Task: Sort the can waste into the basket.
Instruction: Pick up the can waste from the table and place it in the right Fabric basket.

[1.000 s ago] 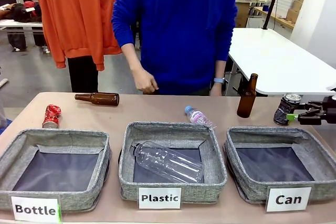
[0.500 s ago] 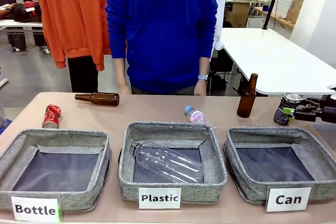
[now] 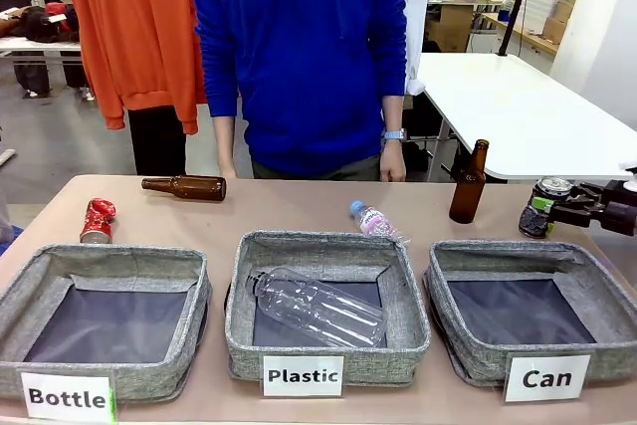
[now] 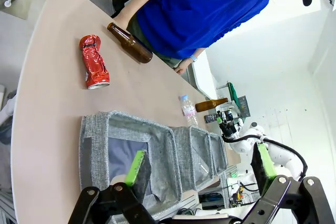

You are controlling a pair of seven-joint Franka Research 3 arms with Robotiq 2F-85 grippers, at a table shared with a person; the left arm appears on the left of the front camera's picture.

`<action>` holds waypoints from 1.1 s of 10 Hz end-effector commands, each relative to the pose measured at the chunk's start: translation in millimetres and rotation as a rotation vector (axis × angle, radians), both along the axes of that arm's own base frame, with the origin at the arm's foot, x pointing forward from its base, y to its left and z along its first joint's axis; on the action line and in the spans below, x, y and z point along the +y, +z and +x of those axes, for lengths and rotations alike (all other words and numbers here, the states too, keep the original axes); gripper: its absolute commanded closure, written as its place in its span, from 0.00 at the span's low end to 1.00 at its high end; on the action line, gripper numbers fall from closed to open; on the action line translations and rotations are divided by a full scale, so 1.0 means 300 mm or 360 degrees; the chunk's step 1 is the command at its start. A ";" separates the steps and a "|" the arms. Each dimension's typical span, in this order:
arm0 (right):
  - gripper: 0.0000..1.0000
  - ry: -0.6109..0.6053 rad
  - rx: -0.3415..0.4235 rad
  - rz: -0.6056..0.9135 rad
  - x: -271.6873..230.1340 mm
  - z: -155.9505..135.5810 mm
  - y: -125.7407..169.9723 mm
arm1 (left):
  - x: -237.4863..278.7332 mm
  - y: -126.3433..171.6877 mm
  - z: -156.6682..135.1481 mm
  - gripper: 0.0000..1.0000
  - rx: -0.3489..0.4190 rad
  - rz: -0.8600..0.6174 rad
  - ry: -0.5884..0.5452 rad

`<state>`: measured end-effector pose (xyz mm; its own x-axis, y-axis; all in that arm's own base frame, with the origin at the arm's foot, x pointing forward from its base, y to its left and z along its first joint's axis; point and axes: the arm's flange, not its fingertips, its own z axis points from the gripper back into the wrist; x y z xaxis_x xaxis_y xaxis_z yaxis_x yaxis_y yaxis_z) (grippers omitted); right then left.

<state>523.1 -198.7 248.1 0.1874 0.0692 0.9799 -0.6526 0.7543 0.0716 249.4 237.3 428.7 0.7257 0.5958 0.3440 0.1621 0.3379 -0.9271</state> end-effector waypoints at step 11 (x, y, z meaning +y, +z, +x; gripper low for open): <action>1.00 0.0144 -0.0090 -0.0028 0.025 -0.031 0.095 | 0.005 0.000 -0.002 0.00 -0.0034 0.0010 -0.0010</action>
